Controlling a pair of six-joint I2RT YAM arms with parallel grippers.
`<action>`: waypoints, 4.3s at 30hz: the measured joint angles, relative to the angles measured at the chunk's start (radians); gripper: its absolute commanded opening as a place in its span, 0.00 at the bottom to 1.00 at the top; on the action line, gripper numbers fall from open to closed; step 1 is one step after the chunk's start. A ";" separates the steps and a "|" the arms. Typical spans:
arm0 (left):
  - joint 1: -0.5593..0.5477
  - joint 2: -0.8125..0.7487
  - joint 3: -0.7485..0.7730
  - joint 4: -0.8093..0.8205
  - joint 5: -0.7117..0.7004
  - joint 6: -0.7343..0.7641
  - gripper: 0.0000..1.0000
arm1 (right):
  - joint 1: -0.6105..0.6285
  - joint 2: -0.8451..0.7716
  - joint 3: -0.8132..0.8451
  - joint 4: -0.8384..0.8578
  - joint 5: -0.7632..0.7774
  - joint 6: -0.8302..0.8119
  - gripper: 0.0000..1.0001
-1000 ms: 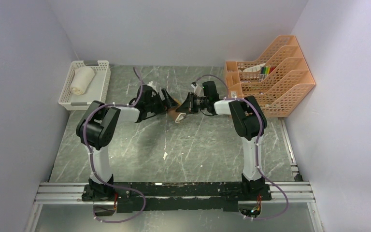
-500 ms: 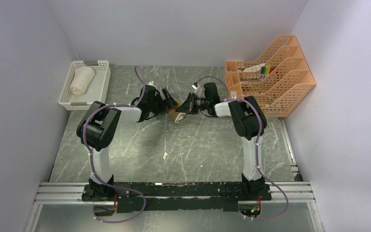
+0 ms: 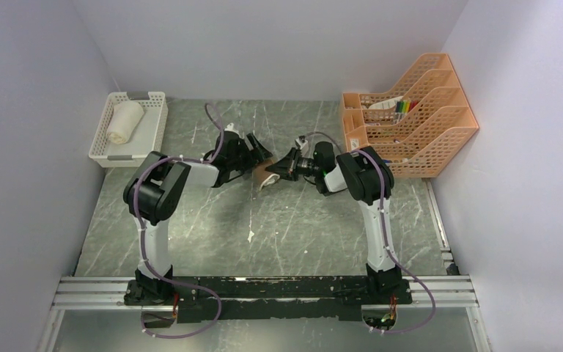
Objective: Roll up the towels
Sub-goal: Pick up the towel at the center of the board.
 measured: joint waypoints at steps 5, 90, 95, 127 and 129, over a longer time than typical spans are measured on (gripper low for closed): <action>0.000 0.028 0.001 0.024 0.004 0.002 0.55 | 0.000 0.009 -0.003 0.037 -0.001 0.037 0.09; 0.019 0.058 0.174 -0.251 -0.031 0.217 0.57 | 0.264 -0.367 -0.068 -0.581 0.806 -0.973 1.00; 0.019 0.059 0.174 -0.251 -0.030 0.217 0.57 | 0.245 -0.338 -0.066 -0.556 0.736 -0.920 1.00; 0.021 0.065 0.192 -0.272 -0.024 0.218 0.63 | 0.285 -0.278 0.084 -0.715 0.794 -0.935 0.31; 0.022 0.066 0.195 -0.274 -0.022 0.218 0.68 | 0.285 -0.278 0.087 -0.726 0.808 -0.938 0.20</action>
